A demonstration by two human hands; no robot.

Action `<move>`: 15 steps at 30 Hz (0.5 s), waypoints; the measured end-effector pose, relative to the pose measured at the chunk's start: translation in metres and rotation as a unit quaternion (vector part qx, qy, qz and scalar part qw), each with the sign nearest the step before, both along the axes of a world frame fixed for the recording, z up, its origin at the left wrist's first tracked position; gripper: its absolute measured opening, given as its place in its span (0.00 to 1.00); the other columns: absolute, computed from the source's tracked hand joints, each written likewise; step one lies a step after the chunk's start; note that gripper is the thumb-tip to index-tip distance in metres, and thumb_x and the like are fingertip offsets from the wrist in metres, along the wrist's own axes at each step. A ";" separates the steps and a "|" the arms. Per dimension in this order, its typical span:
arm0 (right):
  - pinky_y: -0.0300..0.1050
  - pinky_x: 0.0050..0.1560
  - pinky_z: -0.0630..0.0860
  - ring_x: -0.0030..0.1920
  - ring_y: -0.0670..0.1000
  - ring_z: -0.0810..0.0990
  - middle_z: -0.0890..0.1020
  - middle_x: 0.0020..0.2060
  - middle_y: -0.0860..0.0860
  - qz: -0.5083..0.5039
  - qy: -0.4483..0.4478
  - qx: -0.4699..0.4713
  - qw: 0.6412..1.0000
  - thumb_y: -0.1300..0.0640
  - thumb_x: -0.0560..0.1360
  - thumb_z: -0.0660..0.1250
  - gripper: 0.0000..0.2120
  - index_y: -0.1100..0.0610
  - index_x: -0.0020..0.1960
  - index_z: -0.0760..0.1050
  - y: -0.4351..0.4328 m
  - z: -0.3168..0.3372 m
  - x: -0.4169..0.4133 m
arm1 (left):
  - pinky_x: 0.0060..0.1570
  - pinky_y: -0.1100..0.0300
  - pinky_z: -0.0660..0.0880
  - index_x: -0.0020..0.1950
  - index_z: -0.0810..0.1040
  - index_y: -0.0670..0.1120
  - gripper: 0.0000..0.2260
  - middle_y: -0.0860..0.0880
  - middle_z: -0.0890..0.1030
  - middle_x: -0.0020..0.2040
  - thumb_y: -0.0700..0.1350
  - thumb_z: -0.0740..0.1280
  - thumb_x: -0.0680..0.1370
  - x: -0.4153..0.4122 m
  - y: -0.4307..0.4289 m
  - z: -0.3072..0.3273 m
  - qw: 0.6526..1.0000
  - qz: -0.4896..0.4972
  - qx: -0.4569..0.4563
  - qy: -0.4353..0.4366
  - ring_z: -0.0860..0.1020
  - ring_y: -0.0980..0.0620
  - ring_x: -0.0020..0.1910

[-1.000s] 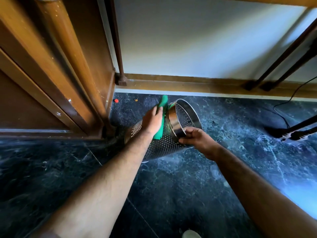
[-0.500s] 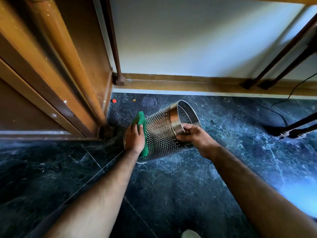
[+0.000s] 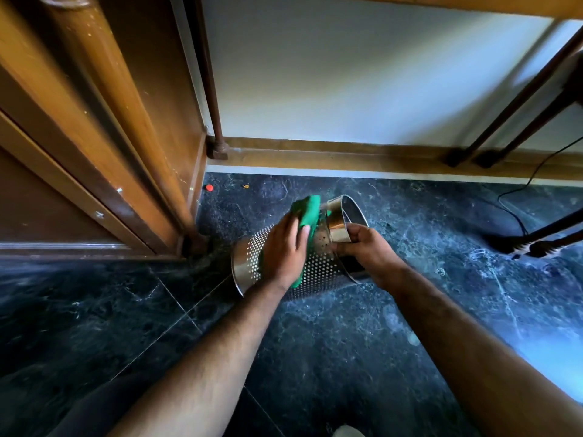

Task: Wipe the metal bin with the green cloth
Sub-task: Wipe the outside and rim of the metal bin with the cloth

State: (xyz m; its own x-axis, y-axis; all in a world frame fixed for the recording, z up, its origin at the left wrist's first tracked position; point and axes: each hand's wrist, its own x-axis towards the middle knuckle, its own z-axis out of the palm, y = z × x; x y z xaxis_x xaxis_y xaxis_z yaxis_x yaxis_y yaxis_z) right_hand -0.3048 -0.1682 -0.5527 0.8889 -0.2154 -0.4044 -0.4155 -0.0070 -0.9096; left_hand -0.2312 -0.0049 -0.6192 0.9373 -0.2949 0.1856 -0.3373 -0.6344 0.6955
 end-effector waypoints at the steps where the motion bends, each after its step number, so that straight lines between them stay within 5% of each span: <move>1: 0.57 0.54 0.81 0.48 0.61 0.85 0.87 0.50 0.60 -0.021 0.003 0.016 1.000 0.65 0.71 0.74 0.12 0.60 0.54 0.82 0.001 0.000 0.000 | 0.57 0.51 0.77 0.70 0.72 0.46 0.25 0.44 0.78 0.67 0.59 0.52 0.81 0.000 0.011 -0.010 0.999 0.027 0.009 0.020 0.77 0.45 0.61; 7: 0.41 0.42 0.81 0.43 0.50 0.85 0.87 0.47 0.56 0.045 0.007 0.026 0.999 0.69 0.73 0.71 0.13 0.62 0.57 0.81 0.004 0.008 -0.004 | 0.59 0.49 0.73 0.64 0.76 0.42 0.21 0.37 0.80 0.62 0.54 0.54 0.82 0.037 0.046 -0.029 0.967 0.134 0.094 0.197 0.78 0.36 0.59; 10: 0.41 0.47 0.81 0.48 0.51 0.86 0.87 0.50 0.57 0.137 0.018 -0.024 0.990 0.69 0.72 0.72 0.13 0.60 0.55 0.82 -0.004 0.011 -0.004 | 0.57 0.50 0.74 0.64 0.77 0.41 0.22 0.36 0.80 0.62 0.54 0.53 0.83 0.048 0.028 -0.003 0.950 0.114 0.067 0.282 0.79 0.37 0.58; 13: 0.42 0.51 0.78 0.48 0.50 0.83 0.86 0.47 0.55 0.180 0.048 -0.085 0.979 0.74 0.70 0.71 0.15 0.60 0.53 0.81 -0.015 0.016 0.000 | 0.47 0.57 0.71 0.65 0.76 0.46 0.21 0.41 0.81 0.61 0.56 0.52 0.84 0.041 -0.006 0.031 0.961 0.082 -0.013 0.263 0.79 0.42 0.51; 15: 0.46 0.51 0.76 0.46 0.52 0.81 0.85 0.46 0.57 0.161 0.059 -0.150 0.974 0.77 0.67 0.72 0.18 0.62 0.53 0.81 -0.022 0.021 0.004 | 0.49 0.57 0.72 0.68 0.74 0.46 0.21 0.41 0.79 0.64 0.56 0.54 0.83 0.029 -0.024 0.046 0.975 0.059 -0.034 0.211 0.79 0.41 0.57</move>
